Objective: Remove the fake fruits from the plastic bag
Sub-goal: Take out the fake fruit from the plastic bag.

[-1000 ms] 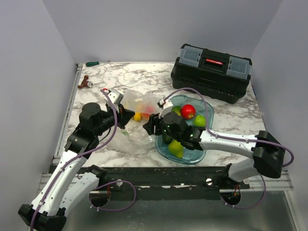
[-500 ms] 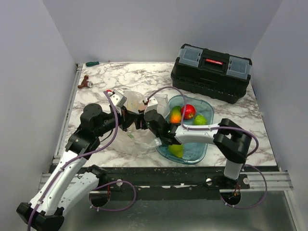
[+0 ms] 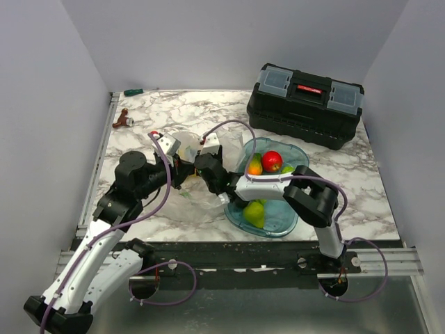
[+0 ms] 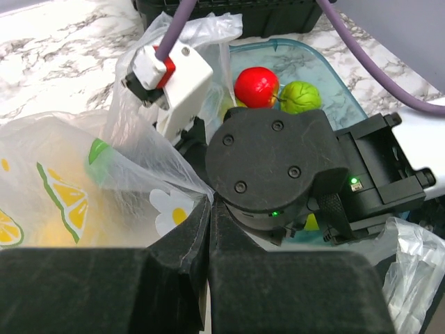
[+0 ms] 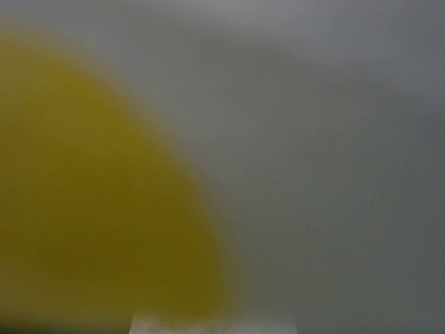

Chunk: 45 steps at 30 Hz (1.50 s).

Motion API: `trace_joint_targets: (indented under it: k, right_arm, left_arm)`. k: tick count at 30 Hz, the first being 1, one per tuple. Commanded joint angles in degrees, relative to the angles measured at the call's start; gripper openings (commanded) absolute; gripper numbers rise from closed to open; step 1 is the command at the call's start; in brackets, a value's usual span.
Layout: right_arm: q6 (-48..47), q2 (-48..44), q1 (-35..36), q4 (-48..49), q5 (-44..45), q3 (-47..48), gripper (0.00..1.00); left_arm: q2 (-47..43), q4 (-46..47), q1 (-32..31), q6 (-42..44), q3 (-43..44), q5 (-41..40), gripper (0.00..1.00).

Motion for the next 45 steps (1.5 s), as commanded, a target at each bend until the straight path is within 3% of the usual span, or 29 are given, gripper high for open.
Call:
trace_joint_targets:
  k: [1,7,19,23,30,36,45]
  right_arm:
    - [-1.9,4.1,0.0,-4.9,8.5,3.1,0.78]
    - [-1.2,6.8,-1.5,-6.9,10.0,4.4,0.87]
    - [-1.8,13.0,-3.9,-6.3,1.3,10.5,0.91]
    - [-0.5,15.0,-4.9,-6.1,2.2,12.8,0.89]
    - [-1.2,15.5,-5.6,-4.6,1.9,12.2,0.68]
    - [-0.8,8.7,-5.6,-1.1,-3.4,5.6,0.37]
    - [0.9,-0.1,-5.6,-1.7,-10.2,-0.8,0.16]
  left_arm:
    - [-1.4,2.1,-1.4,-0.5,-0.3,4.4,0.00]
    - [-1.6,2.2,-1.4,-0.4,-0.2,4.6,0.00]
    - [-0.5,2.3,-1.4,-0.4,-0.2,5.1,0.00]
    - [-0.4,2.5,-1.4,-0.4,-0.5,4.9,0.00]
    - [-1.0,2.5,-1.5,-0.4,-0.6,4.2,0.00]
    - [-1.8,2.3,-1.5,0.0,-0.7,1.8,0.00]
    - [-1.1,0.1,-1.5,0.2,0.0,-8.3,0.00]
